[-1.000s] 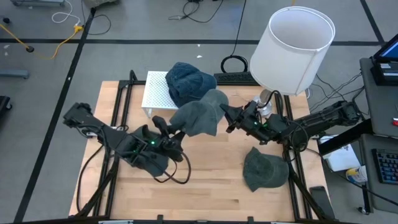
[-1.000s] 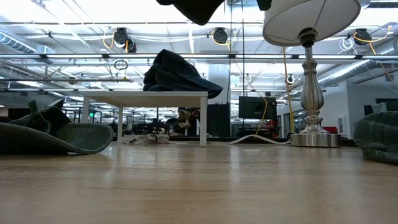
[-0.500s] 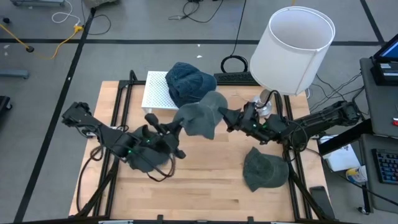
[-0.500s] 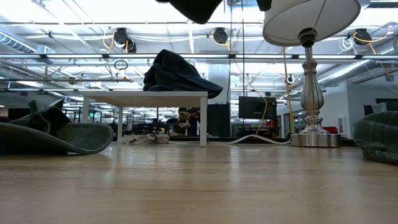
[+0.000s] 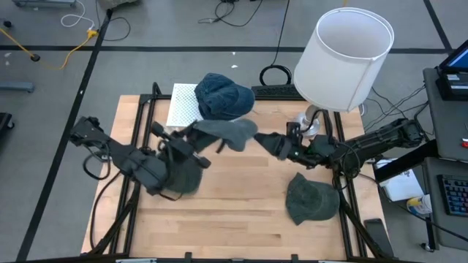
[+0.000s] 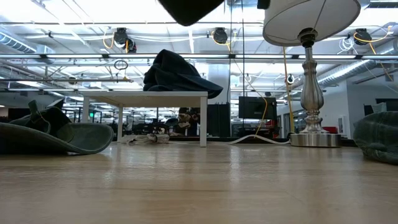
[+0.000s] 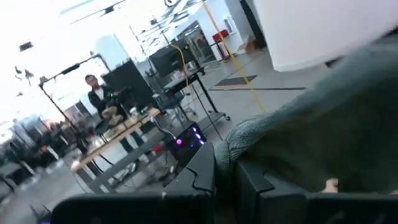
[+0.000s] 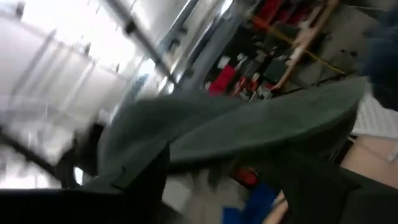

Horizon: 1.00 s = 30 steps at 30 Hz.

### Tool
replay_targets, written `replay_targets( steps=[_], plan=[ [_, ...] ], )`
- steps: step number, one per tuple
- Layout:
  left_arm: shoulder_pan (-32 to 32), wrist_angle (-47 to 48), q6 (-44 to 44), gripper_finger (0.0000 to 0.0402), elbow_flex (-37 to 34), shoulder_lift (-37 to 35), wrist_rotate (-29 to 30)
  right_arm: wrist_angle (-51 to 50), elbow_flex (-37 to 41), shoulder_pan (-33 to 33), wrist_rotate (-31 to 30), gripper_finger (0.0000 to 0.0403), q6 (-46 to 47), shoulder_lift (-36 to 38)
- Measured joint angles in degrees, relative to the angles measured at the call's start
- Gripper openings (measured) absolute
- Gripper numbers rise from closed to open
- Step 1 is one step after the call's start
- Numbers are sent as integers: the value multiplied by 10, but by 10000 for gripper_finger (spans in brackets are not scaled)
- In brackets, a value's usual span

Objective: Pick & Place hat
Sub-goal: Put the top gray cap on the shelf

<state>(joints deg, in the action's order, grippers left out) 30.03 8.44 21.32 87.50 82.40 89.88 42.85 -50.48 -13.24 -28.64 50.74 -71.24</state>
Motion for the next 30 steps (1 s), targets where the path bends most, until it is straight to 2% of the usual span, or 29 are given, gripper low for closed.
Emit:
replay_targets(
  steps=[5, 12, 16, 20, 27, 30],
  plan=[
    [-13, -81, 12, 19, 0, -24, 2, -15, 0, -1, 114, 302, -89, 0],
    [-67, -231, 98, 19, 0, -39, 3, -26, 0, -1, 262, 298, -103, 0],
    [-117, -314, 117, 19, 0, -41, 3, -24, 0, -2, 331, 292, -123, 0],
    [-166, -366, 118, 19, 0, -42, 3, -24, 0, -4, 349, 291, -141, 0],
    [-241, -387, 116, 19, 0, -42, 3, -24, 0, -3, 347, 291, -159, 0],
    [-270, -388, 80, 19, 0, -42, 3, -24, 0, -3, 347, 291, -158, 0]
  ],
)
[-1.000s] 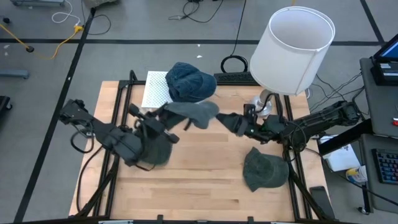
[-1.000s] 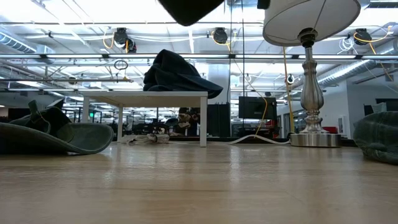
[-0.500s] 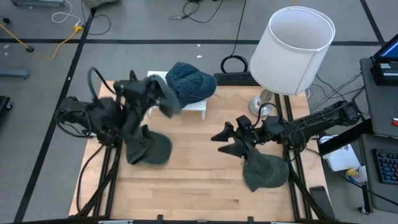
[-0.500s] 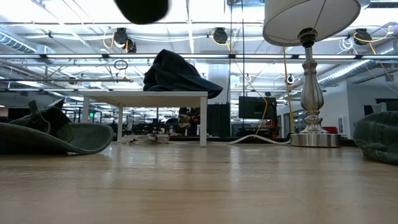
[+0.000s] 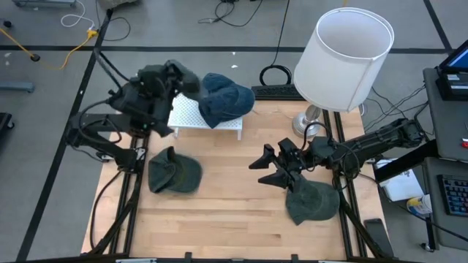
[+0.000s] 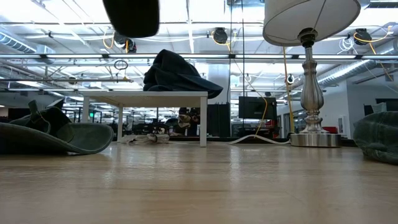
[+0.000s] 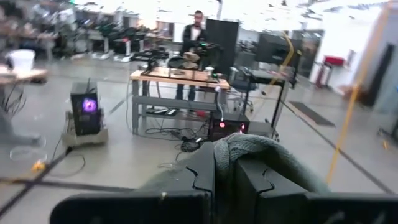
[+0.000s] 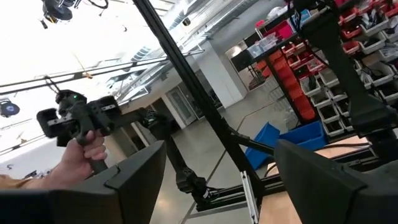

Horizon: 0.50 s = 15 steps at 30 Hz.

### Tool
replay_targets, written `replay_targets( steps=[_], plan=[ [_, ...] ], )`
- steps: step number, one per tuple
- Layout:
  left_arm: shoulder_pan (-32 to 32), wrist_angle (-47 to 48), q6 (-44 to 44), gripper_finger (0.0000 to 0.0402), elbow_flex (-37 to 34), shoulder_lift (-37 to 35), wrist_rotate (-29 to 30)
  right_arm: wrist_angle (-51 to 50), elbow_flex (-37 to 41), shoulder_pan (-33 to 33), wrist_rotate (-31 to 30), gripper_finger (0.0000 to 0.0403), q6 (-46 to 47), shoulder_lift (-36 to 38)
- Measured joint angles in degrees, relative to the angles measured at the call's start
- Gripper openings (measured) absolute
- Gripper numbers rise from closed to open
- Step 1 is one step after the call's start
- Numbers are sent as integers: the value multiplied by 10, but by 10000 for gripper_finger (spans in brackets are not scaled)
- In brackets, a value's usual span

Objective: Pick & Place hat
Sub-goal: Put the top gray cap on the shelf

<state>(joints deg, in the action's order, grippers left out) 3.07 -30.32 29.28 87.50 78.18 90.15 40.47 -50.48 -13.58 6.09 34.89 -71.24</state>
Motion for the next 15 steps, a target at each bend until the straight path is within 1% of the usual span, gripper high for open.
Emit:
replay_targets(
  steps=[4, 7, 9, 13, 15],
  plan=[
    [-32, 0, -48, 19, 0, 0, 0, 0, 0, 0, 0, 291, 3, 0],
    [-53, 1, -55, 19, 0, 0, 0, 0, 0, 0, 0, 291, 3, 0],
    [-70, 2, -30, 19, 0, 0, -1, 0, 0, 0, 1, 291, 2, 0],
    [-101, 3, 68, 19, 0, 0, -1, 0, 0, 0, 2, 291, -12, 0],
    [-111, 22, 88, 19, 0, 0, -1, 1, 0, 0, 9, 291, -12, 0]
  ],
)
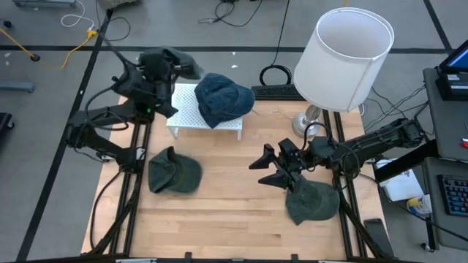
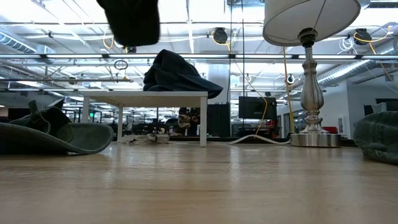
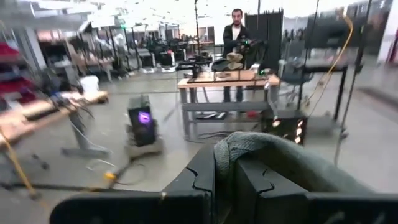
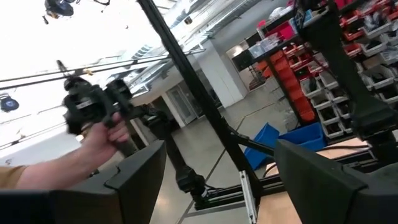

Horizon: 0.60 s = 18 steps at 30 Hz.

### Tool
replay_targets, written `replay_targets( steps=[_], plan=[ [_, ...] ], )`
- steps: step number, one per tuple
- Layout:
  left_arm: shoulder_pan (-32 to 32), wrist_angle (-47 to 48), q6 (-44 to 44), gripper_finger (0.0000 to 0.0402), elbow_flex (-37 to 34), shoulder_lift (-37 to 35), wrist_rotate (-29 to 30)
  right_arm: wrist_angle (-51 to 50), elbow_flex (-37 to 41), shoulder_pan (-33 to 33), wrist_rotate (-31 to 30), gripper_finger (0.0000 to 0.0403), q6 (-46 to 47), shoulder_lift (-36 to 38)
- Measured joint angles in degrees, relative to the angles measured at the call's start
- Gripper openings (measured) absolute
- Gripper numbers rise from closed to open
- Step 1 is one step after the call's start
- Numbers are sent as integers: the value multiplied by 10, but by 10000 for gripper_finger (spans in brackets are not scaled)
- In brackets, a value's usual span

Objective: Pick & Place hat
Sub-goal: Put the top gray cap on the shelf

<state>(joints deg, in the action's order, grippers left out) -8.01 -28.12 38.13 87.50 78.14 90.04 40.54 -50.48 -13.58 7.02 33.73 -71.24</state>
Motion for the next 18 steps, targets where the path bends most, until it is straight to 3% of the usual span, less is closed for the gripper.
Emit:
replay_targets(
  steps=[4, 7, 12, 18],
  plan=[
    [-22, 45, 97, 19, 0, -7, -25, 13, 0, 0, 50, 291, -6, 0],
    [-41, 96, 147, 19, 0, -7, -50, 13, 0, 0, 55, 291, -23, 0],
    [-76, 197, 162, 19, 0, -6, -88, 16, 0, 1, 53, 291, -30, 0],
    [-134, 389, 123, 19, 0, -5, -166, 17, 0, 15, 53, 291, -31, 0]
  ],
)
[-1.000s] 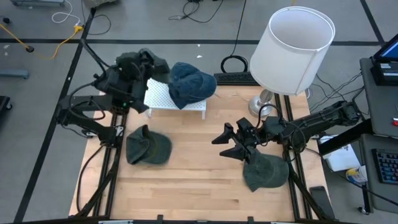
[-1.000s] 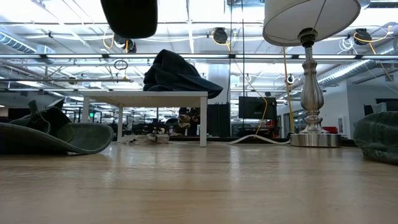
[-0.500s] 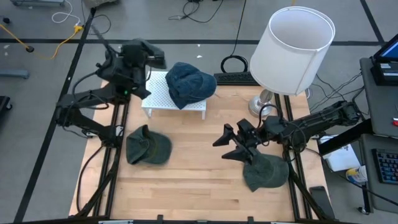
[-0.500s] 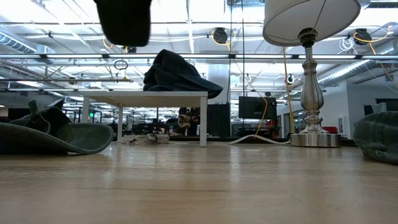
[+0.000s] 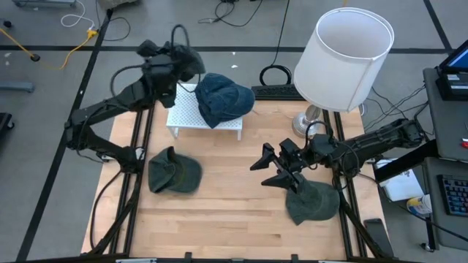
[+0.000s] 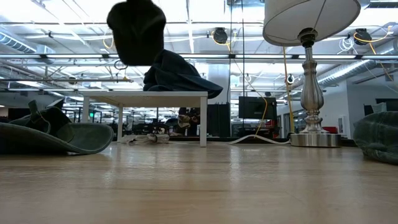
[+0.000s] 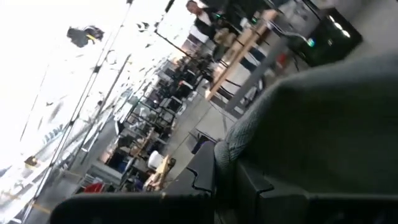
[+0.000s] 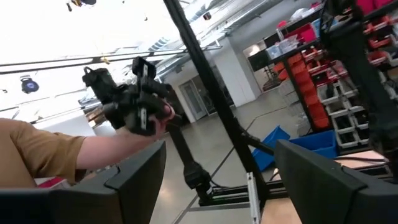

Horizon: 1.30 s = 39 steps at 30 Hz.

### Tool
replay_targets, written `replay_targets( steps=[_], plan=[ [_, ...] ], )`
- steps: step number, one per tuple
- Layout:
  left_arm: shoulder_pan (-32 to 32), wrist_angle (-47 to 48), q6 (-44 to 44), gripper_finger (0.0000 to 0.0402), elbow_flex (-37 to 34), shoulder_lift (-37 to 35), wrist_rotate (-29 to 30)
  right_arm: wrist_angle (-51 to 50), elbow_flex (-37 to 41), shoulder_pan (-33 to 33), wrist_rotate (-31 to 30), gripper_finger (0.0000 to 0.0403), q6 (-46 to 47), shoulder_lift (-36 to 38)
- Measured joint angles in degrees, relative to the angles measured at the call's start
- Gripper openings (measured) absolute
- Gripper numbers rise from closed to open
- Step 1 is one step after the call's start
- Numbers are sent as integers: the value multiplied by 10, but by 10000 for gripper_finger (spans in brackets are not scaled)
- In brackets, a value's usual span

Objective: Pick & Place hat
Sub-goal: Put the top gray cap on the shelf

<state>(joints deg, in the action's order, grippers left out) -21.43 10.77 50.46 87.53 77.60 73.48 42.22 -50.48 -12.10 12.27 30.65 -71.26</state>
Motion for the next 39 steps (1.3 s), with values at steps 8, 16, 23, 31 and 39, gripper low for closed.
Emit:
replay_targets(
  steps=[8, 16, 23, 31, 39],
  plan=[
    [-88, 180, -182, 19, 2, 0, -50, 13, 0, 21, 0, 291, -3, 0],
    [-161, 395, -438, 19, 14, 0, -179, 13, 0, 47, 0, 291, -1, 0],
    [-215, 563, -700, 19, 19, 0, -291, 13, 0, 68, 0, 291, -1, 0],
    [-224, 632, -897, 19, 53, 0, -405, 13, 0, 98, 78, 291, 24, 0],
    [-215, 626, -1048, 19, 58, 8, -526, 14, 0, 122, 163, 291, 101, 3]
  ],
)
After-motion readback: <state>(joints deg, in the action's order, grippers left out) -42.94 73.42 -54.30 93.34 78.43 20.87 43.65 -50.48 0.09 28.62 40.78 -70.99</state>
